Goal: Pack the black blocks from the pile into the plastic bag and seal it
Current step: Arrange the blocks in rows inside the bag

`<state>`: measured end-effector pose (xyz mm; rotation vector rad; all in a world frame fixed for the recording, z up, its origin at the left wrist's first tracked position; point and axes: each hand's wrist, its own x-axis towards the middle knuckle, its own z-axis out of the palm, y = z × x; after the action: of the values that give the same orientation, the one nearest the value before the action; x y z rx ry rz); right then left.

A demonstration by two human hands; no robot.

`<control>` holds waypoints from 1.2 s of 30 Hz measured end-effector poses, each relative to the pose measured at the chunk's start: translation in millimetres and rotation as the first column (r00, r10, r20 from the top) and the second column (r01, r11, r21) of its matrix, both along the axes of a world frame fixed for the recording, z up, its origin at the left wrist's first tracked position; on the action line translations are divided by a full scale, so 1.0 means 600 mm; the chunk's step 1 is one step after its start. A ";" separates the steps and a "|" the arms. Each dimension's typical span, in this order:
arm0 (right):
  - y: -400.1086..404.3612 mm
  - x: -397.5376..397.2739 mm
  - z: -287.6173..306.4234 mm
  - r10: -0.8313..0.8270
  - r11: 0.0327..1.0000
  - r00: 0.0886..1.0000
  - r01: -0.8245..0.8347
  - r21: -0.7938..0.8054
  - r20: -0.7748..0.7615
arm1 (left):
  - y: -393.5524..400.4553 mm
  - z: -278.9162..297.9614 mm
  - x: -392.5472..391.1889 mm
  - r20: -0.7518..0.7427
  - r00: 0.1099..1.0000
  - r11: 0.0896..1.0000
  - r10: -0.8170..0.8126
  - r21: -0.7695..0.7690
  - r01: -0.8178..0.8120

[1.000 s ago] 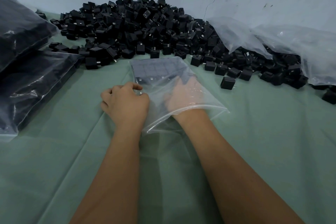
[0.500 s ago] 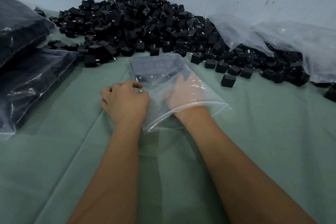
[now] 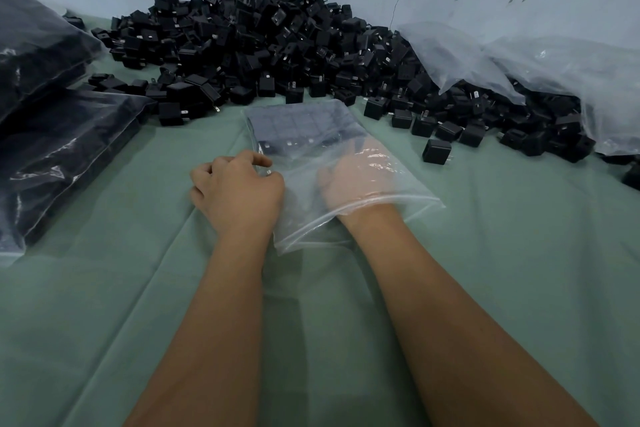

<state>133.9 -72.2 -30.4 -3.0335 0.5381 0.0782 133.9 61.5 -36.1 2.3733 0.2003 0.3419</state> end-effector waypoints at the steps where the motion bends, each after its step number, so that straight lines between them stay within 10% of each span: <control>1: -0.001 0.001 -0.002 0.004 1.000 1.000 -0.004 0.008 -0.002 | 0.000 0.000 0.000 -0.001 1.000 1.000 0.000 0.001 0.000; 36: -0.018 0.007 0.001 -0.069 0.975 0.964 0.011 0.222 0.256 | -0.002 -0.001 0.001 0.013 1.000 1.000 -0.018 0.020 0.018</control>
<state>137.8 -83.2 -29.6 -2.7563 0.5283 -0.2475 134.6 60.1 -36.9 2.3905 0.1703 0.3523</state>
